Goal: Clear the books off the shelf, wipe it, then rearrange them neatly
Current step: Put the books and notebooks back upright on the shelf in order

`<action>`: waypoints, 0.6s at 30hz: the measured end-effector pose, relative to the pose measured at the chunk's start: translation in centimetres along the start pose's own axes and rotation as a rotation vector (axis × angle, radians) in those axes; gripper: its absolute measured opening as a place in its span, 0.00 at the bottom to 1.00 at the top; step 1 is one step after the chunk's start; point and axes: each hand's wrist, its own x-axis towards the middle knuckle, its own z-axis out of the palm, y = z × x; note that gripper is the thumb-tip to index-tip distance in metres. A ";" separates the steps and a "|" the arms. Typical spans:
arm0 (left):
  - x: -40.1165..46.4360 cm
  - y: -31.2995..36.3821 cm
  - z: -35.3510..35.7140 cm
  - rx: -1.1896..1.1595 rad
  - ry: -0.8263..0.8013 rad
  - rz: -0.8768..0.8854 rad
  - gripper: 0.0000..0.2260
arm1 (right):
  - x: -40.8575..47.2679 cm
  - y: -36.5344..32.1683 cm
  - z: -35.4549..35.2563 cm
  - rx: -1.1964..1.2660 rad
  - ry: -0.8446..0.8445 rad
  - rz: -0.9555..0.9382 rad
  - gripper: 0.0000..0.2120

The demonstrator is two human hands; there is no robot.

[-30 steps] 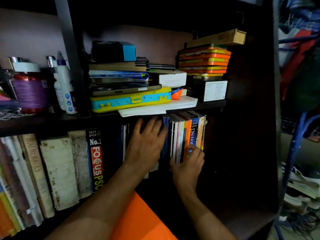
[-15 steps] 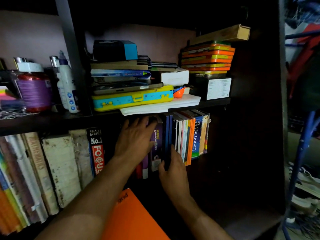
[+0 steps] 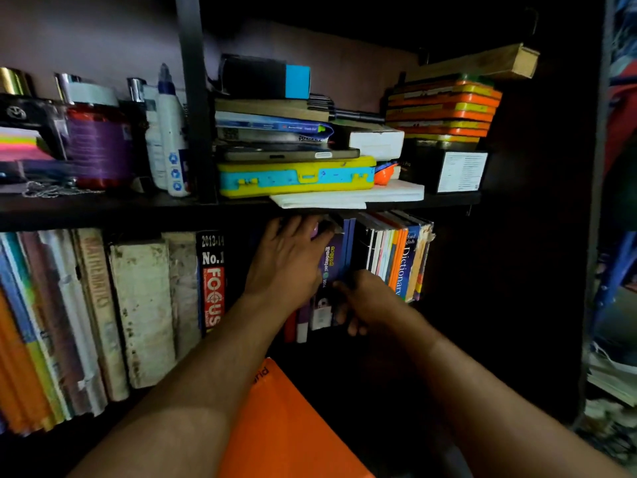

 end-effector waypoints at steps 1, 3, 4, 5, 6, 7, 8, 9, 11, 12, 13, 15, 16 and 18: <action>0.0 0.1 0.0 0.010 0.010 -0.007 0.36 | 0.1 0.0 -0.3 -0.047 -0.006 -0.003 0.16; -0.2 0.4 0.0 0.024 0.029 -0.017 0.37 | 0.4 0.2 -0.7 -0.117 0.007 -0.009 0.15; -0.3 0.5 0.1 0.023 0.042 -0.021 0.38 | 0.6 0.5 -0.7 -0.142 0.017 -0.021 0.13; -0.5 0.5 0.2 0.023 0.057 -0.026 0.39 | 0.7 0.7 -0.7 -0.169 0.027 -0.039 0.12; -0.7 0.5 0.3 0.025 0.068 -0.034 0.39 | 0.8 1.0 -0.7 -0.197 0.038 -0.061 0.10; -0.9 0.3 0.4 0.028 0.079 -0.034 0.38 | 1.0 1.2 -0.6 -0.226 0.056 -0.086 0.09; -1.0 0.2 0.6 0.028 0.085 -0.023 0.37 | 1.1 1.4 -0.6 -0.249 0.085 -0.113 0.09; -1.1 -0.1 0.8 0.027 0.088 -0.012 0.34 | 1.1 1.4 -0.6 -0.269 0.113 -0.137 0.09; -1.2 -0.4 1.1 0.043 0.081 0.005 0.32 | 1.2 1.5 -0.5 -0.282 0.148 -0.160 0.08; -1.1 -0.5 1.3 0.049 0.078 0.008 0.31 | 1.1 1.4 -0.4 -0.289 0.164 -0.160 0.07; -1.1 -0.5 1.3 0.050 0.077 0.008 0.30 | 0.9 1.4 -0.2 -0.301 0.188 -0.155 0.06; -0.9 -0.4 1.3 0.047 0.075 0.006 0.28 | 0.2 1.4 0.4 -0.312 0.271 -0.153 0.07; -0.9 -0.2 1.3 0.047 0.073 0.001 0.28 | -0.6 1.4 0.8 -0.313 0.334 -0.164 0.09; -0.9 -0.1 1.1 0.050 0.072 -0.012 0.28 | -2.6 1.9 1.2 -0.312 0.463 -0.175 0.13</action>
